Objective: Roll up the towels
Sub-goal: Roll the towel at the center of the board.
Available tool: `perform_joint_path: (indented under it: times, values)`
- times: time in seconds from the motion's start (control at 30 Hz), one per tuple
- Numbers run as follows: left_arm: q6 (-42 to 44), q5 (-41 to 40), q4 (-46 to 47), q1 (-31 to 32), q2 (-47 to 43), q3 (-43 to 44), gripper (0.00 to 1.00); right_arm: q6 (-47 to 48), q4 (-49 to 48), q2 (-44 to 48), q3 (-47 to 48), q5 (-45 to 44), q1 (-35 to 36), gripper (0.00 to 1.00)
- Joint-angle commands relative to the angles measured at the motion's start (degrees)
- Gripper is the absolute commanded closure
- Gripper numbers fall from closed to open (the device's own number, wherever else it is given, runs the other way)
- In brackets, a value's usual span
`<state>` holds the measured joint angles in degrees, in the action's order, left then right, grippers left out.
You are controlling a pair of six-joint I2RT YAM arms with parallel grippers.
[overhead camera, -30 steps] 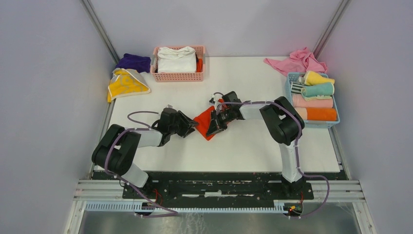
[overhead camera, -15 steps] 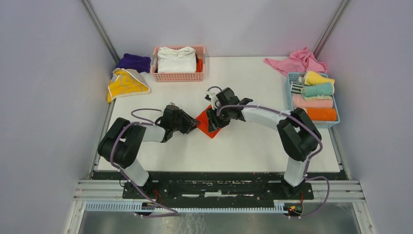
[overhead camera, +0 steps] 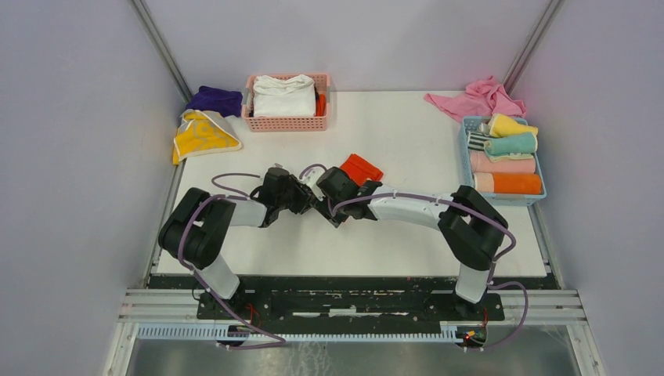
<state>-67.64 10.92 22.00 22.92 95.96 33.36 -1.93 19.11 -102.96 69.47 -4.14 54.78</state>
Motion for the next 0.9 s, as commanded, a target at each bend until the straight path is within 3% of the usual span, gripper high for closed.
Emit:
perform_joint_path:
  times: [0.0,0.5,0.7,0.87]
  values:
    - [2.9,-5.0,-11.6,0.1,3.1,-1.8,0.59,3.4,-1.4,-2.3,1.1,-7.1,0.8,0.49]
    - [3.5,-4.9,-12.4,0.2,3.2,-1.1,0.59,4.4,2.7,-13.6,3.5,-9.2,1.0,0.49]
    - [3.6,-5.8,-13.9,0.1,-0.5,-1.8,0.54,2.6,4.5,-14.2,3.3,-3.5,0.7,0.7]
    - [4.6,-8.9,-18.8,-0.7,-10.0,-4.1,0.47,-0.3,4.2,-10.6,3.1,11.4,-0.3,0.86]
